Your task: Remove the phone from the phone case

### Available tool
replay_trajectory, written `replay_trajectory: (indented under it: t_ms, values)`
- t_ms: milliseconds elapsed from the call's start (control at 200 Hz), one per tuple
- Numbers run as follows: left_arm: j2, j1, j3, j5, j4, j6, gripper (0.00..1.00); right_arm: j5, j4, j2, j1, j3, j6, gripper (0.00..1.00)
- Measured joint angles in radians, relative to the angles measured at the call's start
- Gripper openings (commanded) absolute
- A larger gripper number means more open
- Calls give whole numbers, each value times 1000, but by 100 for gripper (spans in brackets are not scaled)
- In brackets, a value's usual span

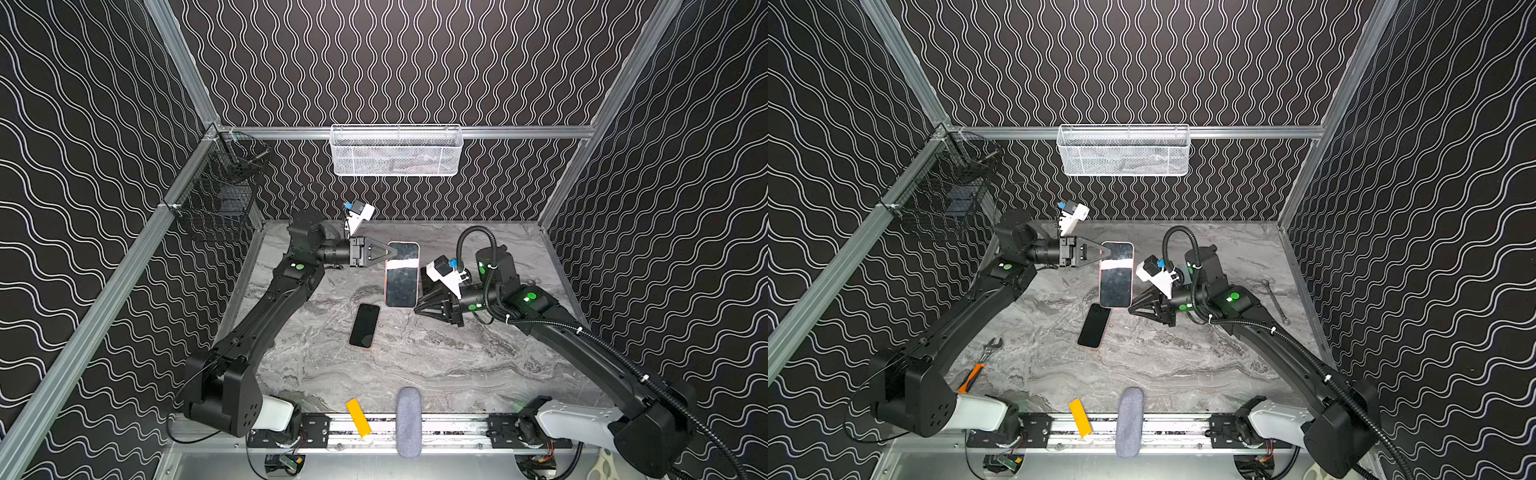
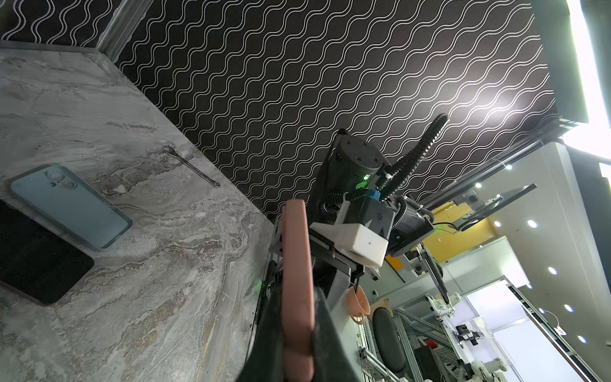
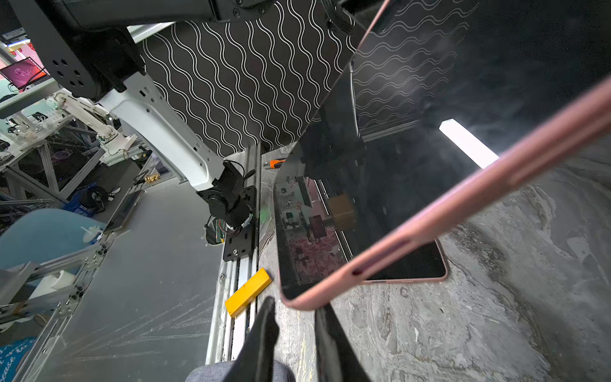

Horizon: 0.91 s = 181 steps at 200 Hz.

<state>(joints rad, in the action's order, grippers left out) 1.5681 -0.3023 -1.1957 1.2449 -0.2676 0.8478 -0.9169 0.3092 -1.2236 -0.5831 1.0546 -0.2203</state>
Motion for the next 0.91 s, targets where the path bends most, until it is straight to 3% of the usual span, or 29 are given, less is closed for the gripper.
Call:
replay_trajectory:
  t_ms: [786, 906]
  values:
    - [31, -15, -18, 52, -2, -14, 0, 67, 96, -29, -76, 42, -27, 6]
    - [38, -15, -20, 53, -2, -13, 0, 69, 100, -29, -78, 42, -31, 14]
